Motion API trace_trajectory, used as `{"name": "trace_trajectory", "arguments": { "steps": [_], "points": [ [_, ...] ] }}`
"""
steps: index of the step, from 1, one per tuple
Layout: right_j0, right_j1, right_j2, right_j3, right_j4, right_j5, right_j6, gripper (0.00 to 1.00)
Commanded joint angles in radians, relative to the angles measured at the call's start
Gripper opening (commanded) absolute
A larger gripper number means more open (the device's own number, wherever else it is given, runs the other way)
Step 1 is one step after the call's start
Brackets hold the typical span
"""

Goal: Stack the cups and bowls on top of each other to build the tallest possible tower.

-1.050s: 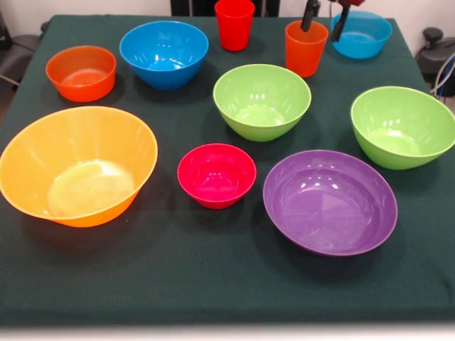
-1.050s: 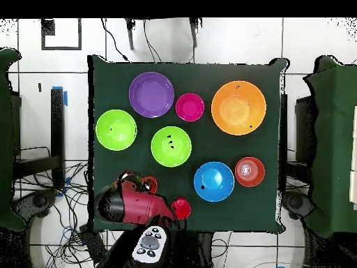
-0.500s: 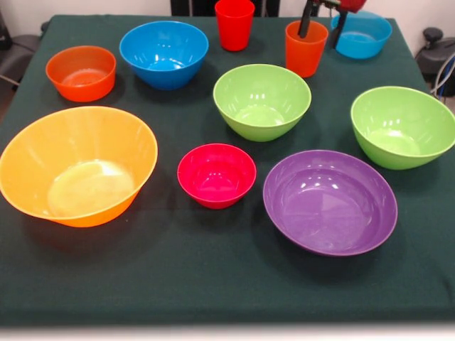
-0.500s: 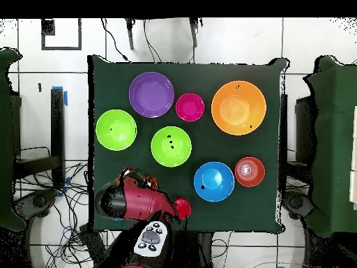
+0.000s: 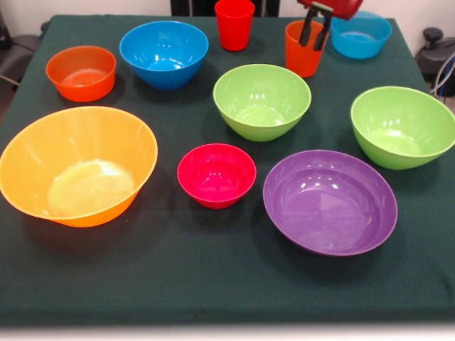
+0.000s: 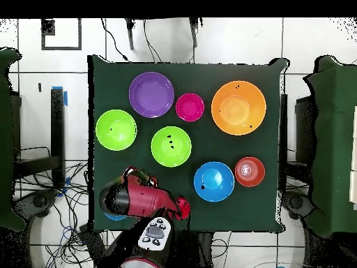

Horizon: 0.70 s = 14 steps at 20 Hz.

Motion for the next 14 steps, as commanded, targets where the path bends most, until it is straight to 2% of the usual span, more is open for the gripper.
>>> {"name": "trace_trajectory", "arguments": {
  "steps": [1,11,14],
  "points": [
    [-0.023,0.027,0.084,-0.046,-0.004,0.086,0.104,0.00],
    [0.000,0.014,0.054,-0.058,-0.010,0.105,0.096,0.00],
    [-0.012,0.019,0.073,-0.048,-0.009,0.092,0.100,0.00]
  ]
}}
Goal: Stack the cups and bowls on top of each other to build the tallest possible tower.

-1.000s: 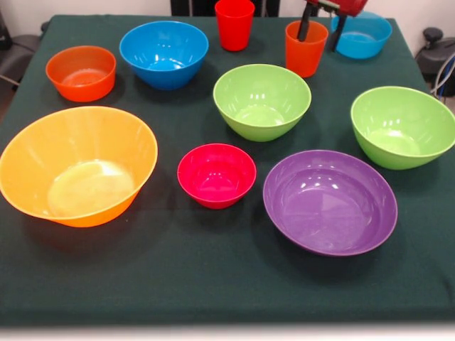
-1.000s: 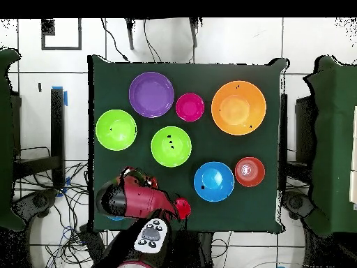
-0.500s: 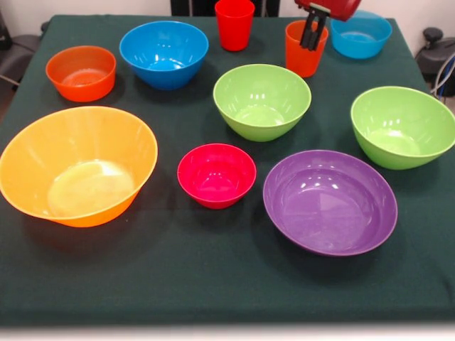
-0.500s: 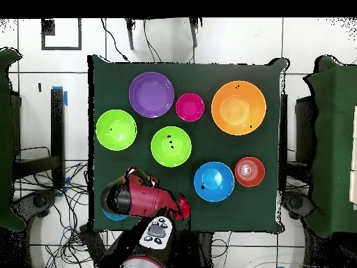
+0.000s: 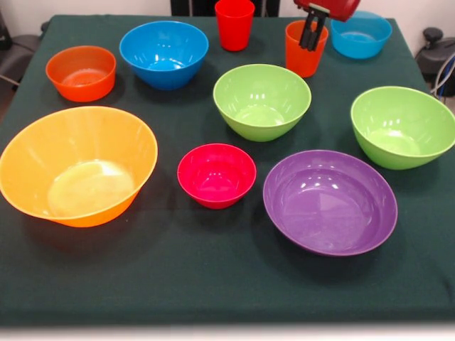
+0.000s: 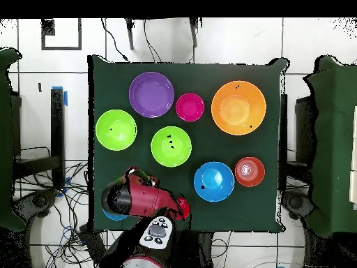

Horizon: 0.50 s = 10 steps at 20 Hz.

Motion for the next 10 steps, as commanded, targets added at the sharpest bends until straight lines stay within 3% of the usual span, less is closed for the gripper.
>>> {"name": "trace_trajectory", "arguments": {
  "steps": [1,6,7,10],
  "points": [
    [0.001,0.013,0.064,-0.050,-0.008,0.098,0.100,0.00],
    [-0.001,0.018,0.064,-0.039,-0.001,0.097,0.112,0.00],
    [0.003,0.020,0.060,-0.039,0.001,0.095,0.115,1.00],
    [0.009,0.023,0.053,-0.046,0.003,0.102,0.115,1.00]
  ]
}}
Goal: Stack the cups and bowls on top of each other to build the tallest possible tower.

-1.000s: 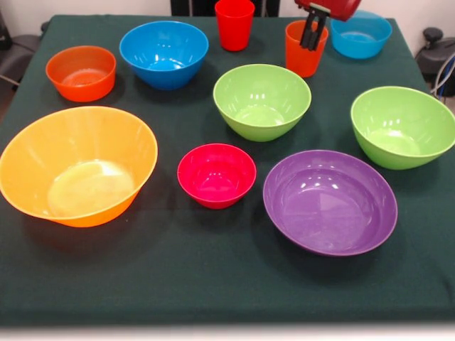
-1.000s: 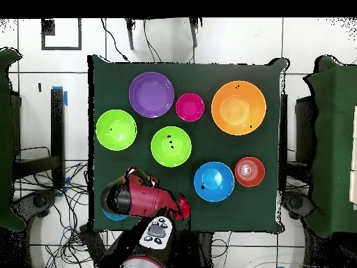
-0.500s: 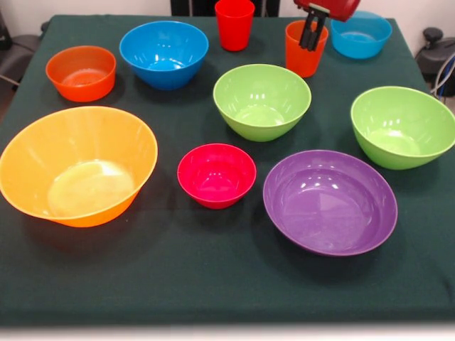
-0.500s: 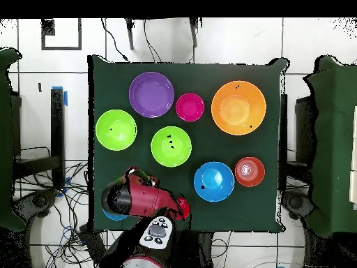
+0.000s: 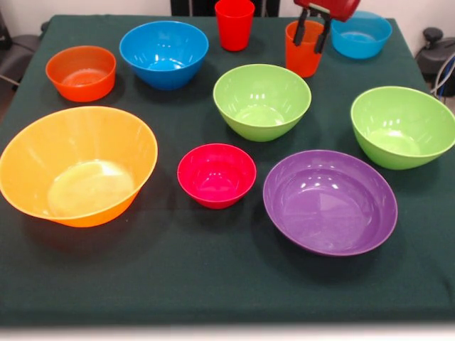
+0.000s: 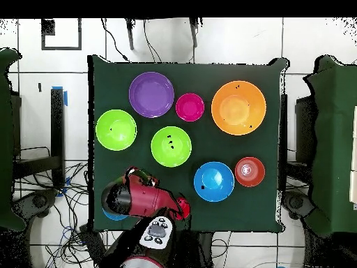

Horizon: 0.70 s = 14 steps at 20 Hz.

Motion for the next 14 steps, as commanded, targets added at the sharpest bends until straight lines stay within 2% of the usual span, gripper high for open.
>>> {"name": "trace_trajectory", "arguments": {
  "steps": [1,5,8,14],
  "points": [
    [0.015,0.025,0.046,-0.049,0.005,0.102,0.118,1.00],
    [0.000,0.020,0.063,-0.041,0.006,0.107,0.117,1.00],
    [0.010,0.019,0.048,-0.049,0.001,0.103,0.112,1.00],
    [0.013,-0.036,0.076,0.000,0.018,0.136,0.139,1.00]
  ]
}}
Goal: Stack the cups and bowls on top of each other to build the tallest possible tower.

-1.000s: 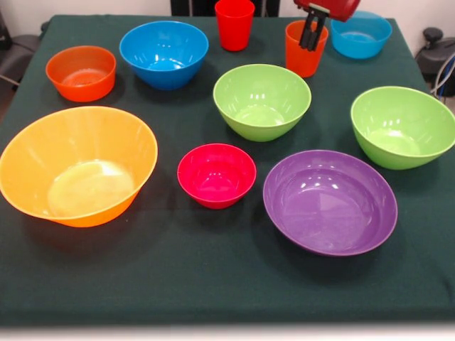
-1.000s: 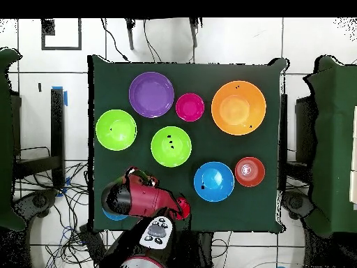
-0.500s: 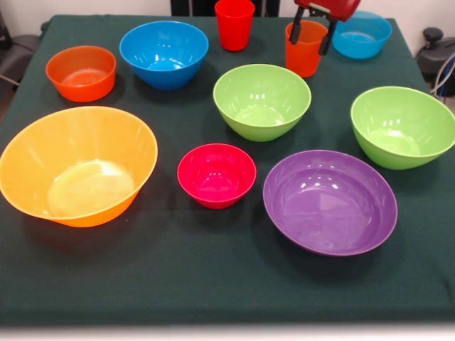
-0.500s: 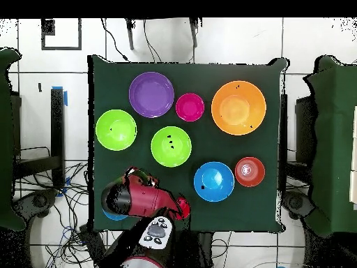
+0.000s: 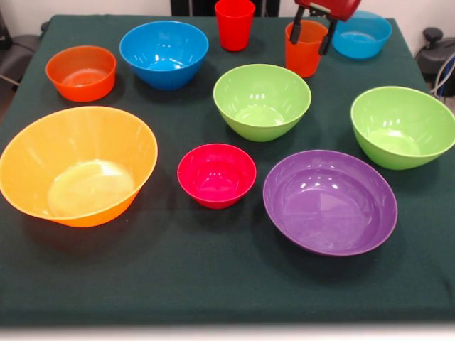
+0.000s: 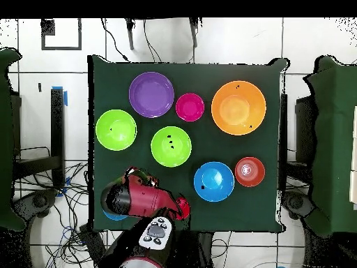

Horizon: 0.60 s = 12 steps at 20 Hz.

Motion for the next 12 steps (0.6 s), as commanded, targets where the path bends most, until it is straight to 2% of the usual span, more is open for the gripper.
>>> {"name": "trace_trajectory", "arguments": {
  "steps": [1,6,9,12],
  "points": [
    [-0.009,-0.036,0.098,0.009,0.015,0.124,0.135,1.00],
    [0.004,-0.024,0.081,0.001,0.007,0.108,0.134,1.00],
    [0.031,-0.053,0.044,-0.011,0.005,0.158,0.130,1.00],
    [0.030,-0.089,0.045,-0.006,0.005,0.196,0.127,1.00]
  ]
}}
